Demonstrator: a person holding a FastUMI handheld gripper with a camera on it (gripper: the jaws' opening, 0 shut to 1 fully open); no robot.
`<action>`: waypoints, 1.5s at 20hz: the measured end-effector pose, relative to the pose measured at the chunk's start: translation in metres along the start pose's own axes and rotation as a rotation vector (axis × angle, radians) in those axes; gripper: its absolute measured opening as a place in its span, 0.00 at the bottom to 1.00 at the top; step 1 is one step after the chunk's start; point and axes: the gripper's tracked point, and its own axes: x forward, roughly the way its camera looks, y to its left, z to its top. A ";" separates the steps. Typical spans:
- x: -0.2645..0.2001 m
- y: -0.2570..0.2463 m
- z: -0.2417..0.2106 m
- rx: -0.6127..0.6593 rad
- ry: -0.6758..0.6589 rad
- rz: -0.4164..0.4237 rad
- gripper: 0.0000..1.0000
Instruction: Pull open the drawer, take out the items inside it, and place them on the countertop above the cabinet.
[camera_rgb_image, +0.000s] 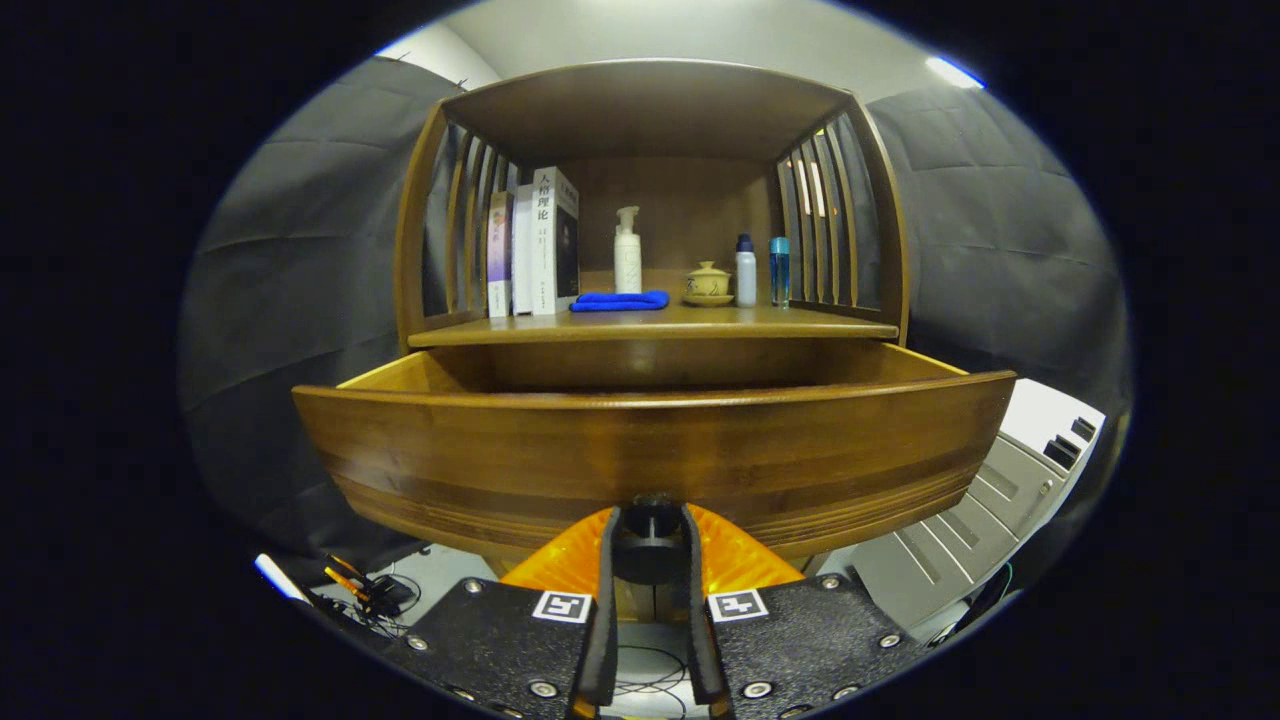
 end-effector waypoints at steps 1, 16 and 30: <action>-0.007 0.001 -0.001 -0.015 -0.003 0.001 0.28; -0.070 0.024 0.026 -0.013 -0.061 0.133 0.84; 0.028 -0.028 0.124 0.057 0.300 -0.150 0.96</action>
